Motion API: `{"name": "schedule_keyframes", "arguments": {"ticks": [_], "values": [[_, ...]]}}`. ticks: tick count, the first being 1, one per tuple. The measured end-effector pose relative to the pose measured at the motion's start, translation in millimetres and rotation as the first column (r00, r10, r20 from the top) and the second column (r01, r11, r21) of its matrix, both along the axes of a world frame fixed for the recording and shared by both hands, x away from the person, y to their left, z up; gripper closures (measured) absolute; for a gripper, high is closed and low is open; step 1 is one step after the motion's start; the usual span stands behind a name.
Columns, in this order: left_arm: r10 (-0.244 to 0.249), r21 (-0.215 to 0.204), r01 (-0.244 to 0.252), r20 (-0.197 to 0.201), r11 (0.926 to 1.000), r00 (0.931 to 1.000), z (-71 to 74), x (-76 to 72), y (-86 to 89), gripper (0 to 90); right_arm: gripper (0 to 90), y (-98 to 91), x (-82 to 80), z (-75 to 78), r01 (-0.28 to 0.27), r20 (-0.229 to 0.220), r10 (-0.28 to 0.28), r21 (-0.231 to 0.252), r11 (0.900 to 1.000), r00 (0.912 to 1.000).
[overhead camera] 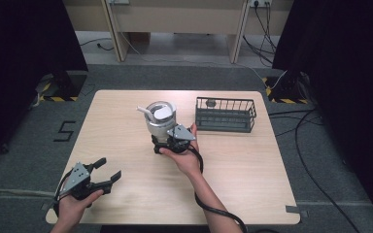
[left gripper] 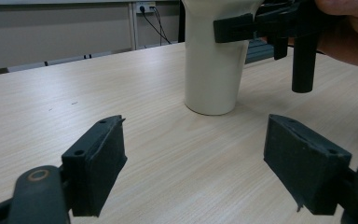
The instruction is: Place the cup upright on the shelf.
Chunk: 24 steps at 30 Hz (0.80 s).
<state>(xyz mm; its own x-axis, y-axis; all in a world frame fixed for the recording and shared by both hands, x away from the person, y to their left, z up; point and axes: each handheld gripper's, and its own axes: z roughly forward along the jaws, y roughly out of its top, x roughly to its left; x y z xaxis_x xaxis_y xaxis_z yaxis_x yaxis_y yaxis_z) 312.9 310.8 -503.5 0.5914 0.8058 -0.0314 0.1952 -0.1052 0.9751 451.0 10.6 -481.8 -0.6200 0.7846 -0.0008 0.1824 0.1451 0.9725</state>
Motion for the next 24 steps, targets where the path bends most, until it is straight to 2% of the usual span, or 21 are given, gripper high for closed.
{"name": "schedule_keyframes", "arguments": {"ticks": [6, 9, 15, 24], "values": [[-0.006, 0.002, 0.006, -0.001, 1.0, 1.0, -0.3, 0.4, -0.6, 19.9, 7.5, 3.2, 4.3, -1.1, -0.009, 0.012, 0.009, 0.001, 1.0, 0.9999], [-0.007, 0.002, 0.007, 0.001, 1.0, 1.0, -0.1, 0.3, -0.7, 20.0, 9.0, 7.2, 6.5, -3.9, -0.002, 0.032, 0.002, -0.009, 1.0, 0.9995], [-0.01, 0.003, 0.01, -0.002, 0.9999, 1.0, -0.4, 0.5, -0.8, 20.0, 10.0, 6.8, 8.2, -3.8, -0.011, 0.037, 0.011, -0.008, 0.9999, 0.9993], [-0.011, 0.001, 0.011, 0.0, 0.9999, 0.9999, -0.2, 0.3, -1.0, 20.3, 10.5, 8.3, 6.1, -1.7, 0.005, 0.027, -0.005, -0.012, 0.9999, 0.9996]]}}
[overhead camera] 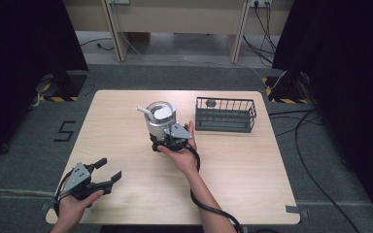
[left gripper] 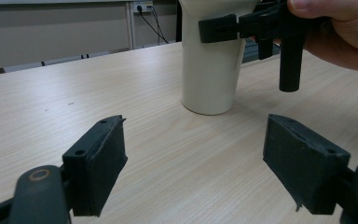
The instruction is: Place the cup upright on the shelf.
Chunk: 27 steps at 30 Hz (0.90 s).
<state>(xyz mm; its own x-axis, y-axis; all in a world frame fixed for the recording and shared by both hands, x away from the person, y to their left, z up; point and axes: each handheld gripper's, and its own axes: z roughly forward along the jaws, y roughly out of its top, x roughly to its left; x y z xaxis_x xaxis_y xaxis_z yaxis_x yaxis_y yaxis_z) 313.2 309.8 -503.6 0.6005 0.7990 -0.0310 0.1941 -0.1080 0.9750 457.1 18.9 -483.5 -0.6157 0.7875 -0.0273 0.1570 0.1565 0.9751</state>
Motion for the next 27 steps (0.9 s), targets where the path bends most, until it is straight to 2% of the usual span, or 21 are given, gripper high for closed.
{"name": "schedule_keyframes", "arguments": {"ticks": [10, 15, 27], "values": [[0.0, -0.002, 0.0, 0.002, 1.0, 1.0, 0.2, 0.1, 0.1, 21.0, 10.5, -1.5, -0.4, 5.4, 0.03, 0.014, -0.03, 0.006, 0.9995, 0.9994], [-0.002, -0.003, 0.002, 0.003, 1.0, 1.0, 0.4, -0.2, -0.6, 21.2, 10.5, -7.9, -1.3, 17.2, 0.048, 0.026, -0.048, 0.02, 0.9987, 0.9985], [-0.005, -0.007, 0.005, 0.004, 1.0, 1.0, 0.5, -0.3, -1.2, 21.8, 10.6, -24.1, -1.7, 30.1, 0.097, 0.04, -0.098, 0.028, 0.9949, 0.9944]]}}
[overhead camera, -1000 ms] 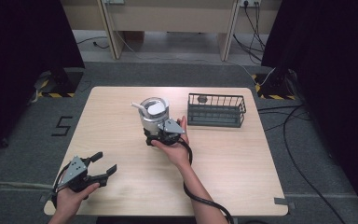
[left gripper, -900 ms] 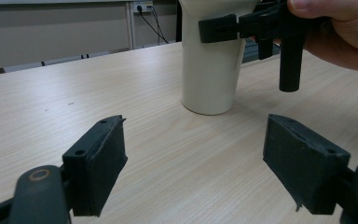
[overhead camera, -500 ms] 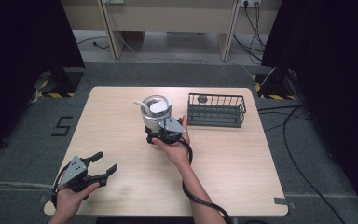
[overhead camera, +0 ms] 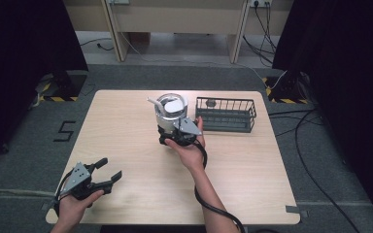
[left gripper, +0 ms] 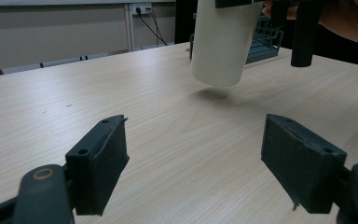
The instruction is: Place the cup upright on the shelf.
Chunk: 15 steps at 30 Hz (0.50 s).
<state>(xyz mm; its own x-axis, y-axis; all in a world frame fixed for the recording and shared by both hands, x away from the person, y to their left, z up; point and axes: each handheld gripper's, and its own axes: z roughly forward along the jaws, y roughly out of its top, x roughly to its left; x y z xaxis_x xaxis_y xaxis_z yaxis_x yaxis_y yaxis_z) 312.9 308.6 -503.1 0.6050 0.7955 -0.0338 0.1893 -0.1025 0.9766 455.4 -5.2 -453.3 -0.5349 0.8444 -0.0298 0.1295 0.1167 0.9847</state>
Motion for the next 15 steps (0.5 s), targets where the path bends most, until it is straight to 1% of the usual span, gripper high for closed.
{"name": "schedule_keyframes", "arguments": {"ticks": [3, 5, 15], "values": [[-0.001, -0.002, 0.001, 0.002, 1.0, 1.0, 0.2, -0.2, -0.4, 22.0, 10.5, -5.4, -0.9, 3.4, 0.014, 0.002, -0.014, 0.003, 0.9999, 0.9999], [-0.001, 0.0, 0.001, 0.002, 1.0, 1.0, 0.3, -0.2, -0.3, 22.0, 10.5, -10.1, -0.8, 6.3, 0.025, 0.013, -0.025, 0.004, 0.9997, 0.9996], [0.0, -0.001, 0.0, 0.002, 1.0, 1.0, 0.2, -0.2, -0.1, 22.1, 10.5, -24.6, -0.5, 15.2, 0.064, 0.017, -0.065, 0.024, 0.9976, 0.9978]]}}
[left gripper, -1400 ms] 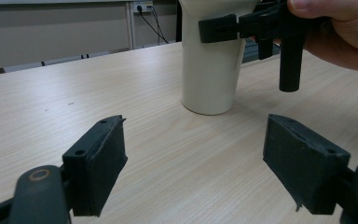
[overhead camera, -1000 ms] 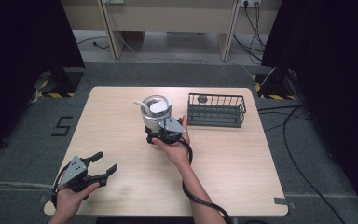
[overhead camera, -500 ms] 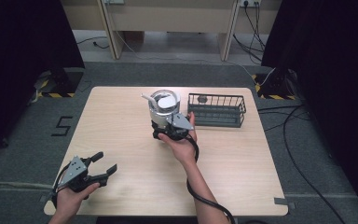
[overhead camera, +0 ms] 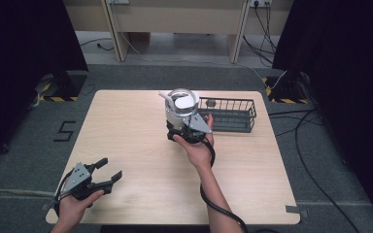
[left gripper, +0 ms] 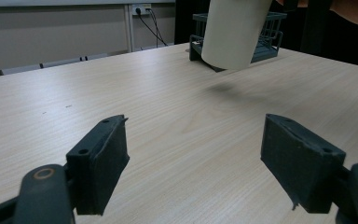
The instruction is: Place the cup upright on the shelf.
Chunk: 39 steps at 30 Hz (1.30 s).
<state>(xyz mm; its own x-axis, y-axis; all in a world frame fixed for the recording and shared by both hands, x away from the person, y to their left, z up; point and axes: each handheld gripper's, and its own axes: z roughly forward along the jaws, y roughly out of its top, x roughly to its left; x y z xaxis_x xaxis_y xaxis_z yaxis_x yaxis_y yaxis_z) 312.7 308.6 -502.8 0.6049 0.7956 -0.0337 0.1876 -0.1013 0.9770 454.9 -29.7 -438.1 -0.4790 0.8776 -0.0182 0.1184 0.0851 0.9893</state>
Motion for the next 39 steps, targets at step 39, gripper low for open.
{"name": "schedule_keyframes", "arguments": {"ticks": [39], "values": [[0.001, 0.002, -0.001, 0.002, 1.0, 1.0, 0.4, -0.4, -0.4, 22.1, 10.6, -59.7, 2.5, 30.9, 0.155, 0.043, -0.158, 0.053, 0.9864, 0.9866]]}}
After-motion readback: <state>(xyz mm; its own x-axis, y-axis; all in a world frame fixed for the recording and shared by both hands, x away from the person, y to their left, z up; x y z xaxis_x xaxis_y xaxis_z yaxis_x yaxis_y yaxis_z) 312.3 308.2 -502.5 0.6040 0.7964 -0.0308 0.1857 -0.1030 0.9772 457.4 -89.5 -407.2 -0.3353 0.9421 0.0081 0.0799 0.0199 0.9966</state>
